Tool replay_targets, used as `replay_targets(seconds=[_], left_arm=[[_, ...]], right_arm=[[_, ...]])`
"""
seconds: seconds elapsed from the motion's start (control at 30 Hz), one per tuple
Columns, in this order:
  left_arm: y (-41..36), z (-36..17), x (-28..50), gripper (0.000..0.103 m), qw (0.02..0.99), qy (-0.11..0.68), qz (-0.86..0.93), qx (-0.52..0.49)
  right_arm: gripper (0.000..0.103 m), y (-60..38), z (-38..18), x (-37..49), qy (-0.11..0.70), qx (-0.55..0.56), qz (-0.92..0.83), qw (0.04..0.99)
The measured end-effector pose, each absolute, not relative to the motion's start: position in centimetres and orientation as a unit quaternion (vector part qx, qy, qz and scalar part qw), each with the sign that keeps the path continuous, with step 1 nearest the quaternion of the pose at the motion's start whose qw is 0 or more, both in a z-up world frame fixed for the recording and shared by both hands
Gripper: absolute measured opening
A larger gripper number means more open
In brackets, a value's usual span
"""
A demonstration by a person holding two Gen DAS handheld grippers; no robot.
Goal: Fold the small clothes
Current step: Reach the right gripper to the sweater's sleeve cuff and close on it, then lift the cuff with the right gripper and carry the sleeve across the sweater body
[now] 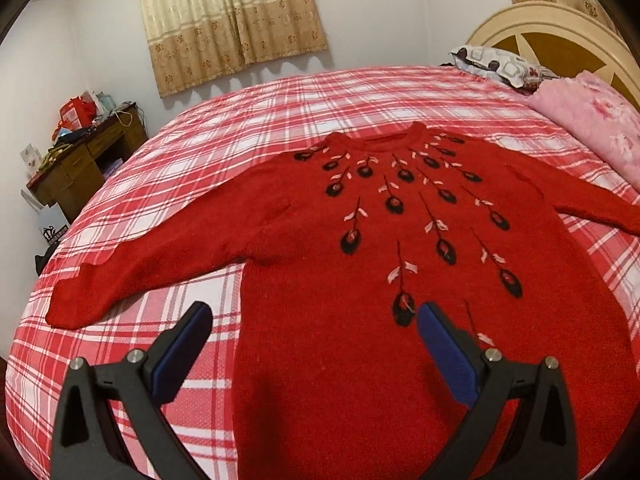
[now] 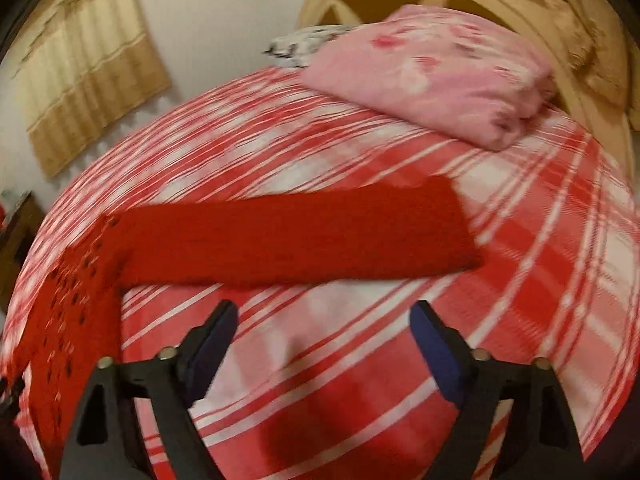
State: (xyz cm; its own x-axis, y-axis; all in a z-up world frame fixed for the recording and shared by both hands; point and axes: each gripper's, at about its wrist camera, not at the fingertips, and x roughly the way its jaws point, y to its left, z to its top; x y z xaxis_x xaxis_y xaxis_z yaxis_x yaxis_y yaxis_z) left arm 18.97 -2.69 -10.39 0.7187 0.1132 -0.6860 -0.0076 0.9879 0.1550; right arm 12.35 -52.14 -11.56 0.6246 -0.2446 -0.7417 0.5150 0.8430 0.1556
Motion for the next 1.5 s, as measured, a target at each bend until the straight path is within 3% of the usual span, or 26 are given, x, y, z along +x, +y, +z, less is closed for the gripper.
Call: replay_targets(seconds=[0.1,0.23,0.33,0.5,0.63,0.7,0.97,1.5], left_arm=[[-2.4,-10.9,19.7,0.103,0.922,0.378,0.038,0.073],[-2.0,-11.3,20.6,0.103,0.92,0.381,0.048,0.076],[-1.7,-11.5,21.0,0.103,0.92,0.38,0.056,0.077],[-0.5,-11.6,21.8,0.103,0.92,0.377,0.075,0.076],[1.2,-11.6,22.7,0.103,0.92,0.376,0.091,0.062],[1.7,-11.6,23.1,0.103,0.921,0.372,0.097,0.067],[5.8,-11.8,24.0,0.103,0.917,0.372,0.134,0.052],[9.8,-12.7,22.4,0.103,0.913,0.379,0.149,0.015]], right_arm=[[0.069,-55.4,-11.5,12.5,0.379,0.189,-0.246,0.872],[0.062,-59.0,-12.0,13.2,0.384,0.203,-0.278,0.857],[0.052,-60.3,-12.6,14.1,0.396,0.213,-0.281,0.848],[0.049,-60.4,-12.8,15.3,0.41,0.205,-0.277,0.845],[0.024,-58.9,-13.0,16.5,0.431,0.174,-0.263,0.845],[0.018,-58.7,-13.1,17.0,0.437,0.172,-0.255,0.845],[0.015,-57.2,-10.5,18.4,0.418,0.187,-0.229,0.859],[0.013,-45.9,-1.2,25.0,0.363,0.095,-0.138,0.917]])
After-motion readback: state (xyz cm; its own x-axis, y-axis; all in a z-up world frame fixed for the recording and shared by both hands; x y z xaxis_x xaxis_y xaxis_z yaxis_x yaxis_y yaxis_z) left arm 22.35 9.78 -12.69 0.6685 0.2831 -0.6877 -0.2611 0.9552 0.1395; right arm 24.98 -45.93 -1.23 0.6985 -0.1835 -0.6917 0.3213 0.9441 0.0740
